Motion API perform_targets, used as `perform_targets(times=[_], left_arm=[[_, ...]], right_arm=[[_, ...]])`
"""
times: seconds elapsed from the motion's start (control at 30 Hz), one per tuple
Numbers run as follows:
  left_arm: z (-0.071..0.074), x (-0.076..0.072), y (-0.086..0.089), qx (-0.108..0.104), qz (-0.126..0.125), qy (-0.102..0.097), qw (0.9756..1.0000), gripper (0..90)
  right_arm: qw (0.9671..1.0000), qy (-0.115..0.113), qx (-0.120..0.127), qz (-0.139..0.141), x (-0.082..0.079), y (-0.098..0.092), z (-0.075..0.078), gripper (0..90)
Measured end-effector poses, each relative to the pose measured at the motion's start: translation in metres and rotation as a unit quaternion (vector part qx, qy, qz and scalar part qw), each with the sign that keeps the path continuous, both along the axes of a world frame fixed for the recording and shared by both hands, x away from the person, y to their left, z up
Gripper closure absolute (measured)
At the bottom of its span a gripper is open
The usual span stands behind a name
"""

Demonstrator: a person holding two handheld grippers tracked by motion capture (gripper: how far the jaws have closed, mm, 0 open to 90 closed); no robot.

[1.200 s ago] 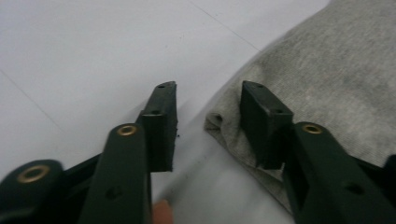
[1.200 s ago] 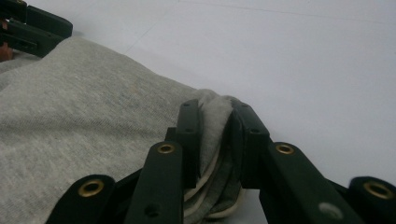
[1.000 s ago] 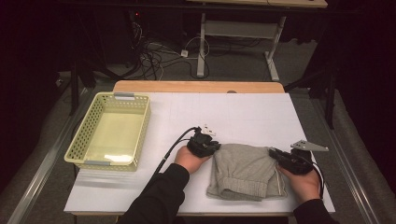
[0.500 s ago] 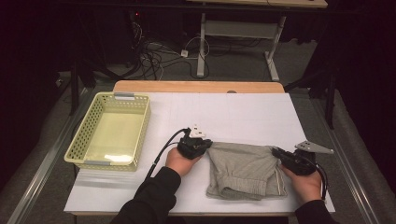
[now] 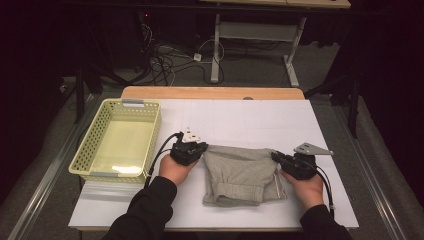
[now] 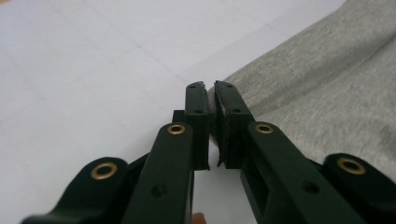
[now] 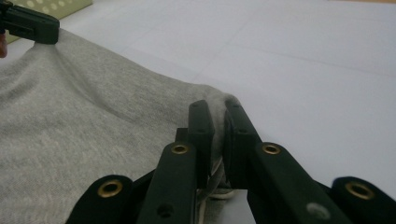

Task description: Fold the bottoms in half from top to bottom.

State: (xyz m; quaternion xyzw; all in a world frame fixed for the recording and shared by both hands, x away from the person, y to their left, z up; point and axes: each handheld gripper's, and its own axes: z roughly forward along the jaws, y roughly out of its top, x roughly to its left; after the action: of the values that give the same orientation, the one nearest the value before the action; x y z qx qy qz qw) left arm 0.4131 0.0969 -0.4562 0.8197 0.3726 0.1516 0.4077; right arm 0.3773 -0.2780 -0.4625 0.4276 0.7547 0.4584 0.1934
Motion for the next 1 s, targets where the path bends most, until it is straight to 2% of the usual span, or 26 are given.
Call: perform_targets(times=[0.07, 0.17, 0.23, 0.27, 0.33, 0.4, 0.47, 0.53, 0.63, 0.77, 0.8, 0.87, 0.97, 1.0], left_arm=[[0.002, 0.005, 0.005, -0.002, 0.019, 0.004, 0.9998, 82.9], [0.006, 0.015, 0.01, 0.007, 0.039, 0.0, 0.9992, 82.9], [0.008, 0.019, 0.012, 0.007, 0.045, 0.001, 0.9989, 82.9], [0.009, 0.027, 0.014, 0.005, 0.055, 0.003, 0.9985, 82.8], [0.006, 0.03, 0.013, 0.006, 0.056, 0.01, 0.9984, 80.3], [0.004, 0.026, 0.013, 0.009, 0.06, 0.01, 0.9981, 71.0], [0.005, 0.015, 0.015, -0.001, 0.051, 0.003, 0.9987, 58.4], [0.005, -0.004, 0.02, -0.006, 0.037, -0.005, 0.9993, 51.7], [-0.001, -0.041, 0.029, 0.0, 0.011, -0.006, 0.9999, 49.3], [-0.013, -0.084, 0.04, -0.008, -0.01, 0.011, 0.9999, 48.1], [-0.015, -0.091, 0.041, -0.006, -0.016, 0.018, 0.9997, 44.7], [-0.019, -0.099, 0.039, -0.002, -0.032, 0.033, 0.9989, 44.8], [-0.024, -0.103, 0.034, 0.009, -0.048, 0.044, 0.9978, 45.3], [-0.026, -0.102, 0.032, 0.008, -0.055, 0.054, 0.997, 46.6]], right_arm=[[1.0, -0.004, -0.006, 0.003, 0.008, 0.011, 0.001, 83.6], [0.9999, -0.009, -0.008, 0.007, 0.021, 0.024, 0.005, 83.3], [0.9999, -0.008, -0.004, 0.006, 0.03, 0.03, 0.008, 83.1], [0.9999, -0.009, -0.005, 0.005, 0.035, 0.033, 0.01, 82.5], [0.9999, -0.003, -0.012, 0.001, 0.042, 0.038, 0.011, 75.7], [0.9999, -0.003, -0.009, -0.007, 0.043, 0.039, 0.012, 62.3], [1.0, 0.001, -0.004, -0.008, 0.038, 0.035, 0.015, 54.3], [0.9998, -0.002, -0.018, -0.003, 0.027, 0.03, 0.017, 52.1], [0.9999, -0.002, -0.015, 0.008, 0.003, 0.022, 0.017, 51.2], [0.9994, 0.009, -0.023, 0.024, -0.03, 0.017, 0.008, 51.2], [0.9993, 0.017, -0.02, 0.026, -0.036, 0.017, 0.004, 51.2], [0.9984, 0.028, -0.032, 0.036, -0.046, 0.019, -0.002, 50.7], [0.9972, 0.034, -0.044, 0.051, -0.056, 0.024, -0.007, 48.6], [0.9967, 0.037, -0.05, 0.053, -0.057, 0.026, -0.009, 47.5]])
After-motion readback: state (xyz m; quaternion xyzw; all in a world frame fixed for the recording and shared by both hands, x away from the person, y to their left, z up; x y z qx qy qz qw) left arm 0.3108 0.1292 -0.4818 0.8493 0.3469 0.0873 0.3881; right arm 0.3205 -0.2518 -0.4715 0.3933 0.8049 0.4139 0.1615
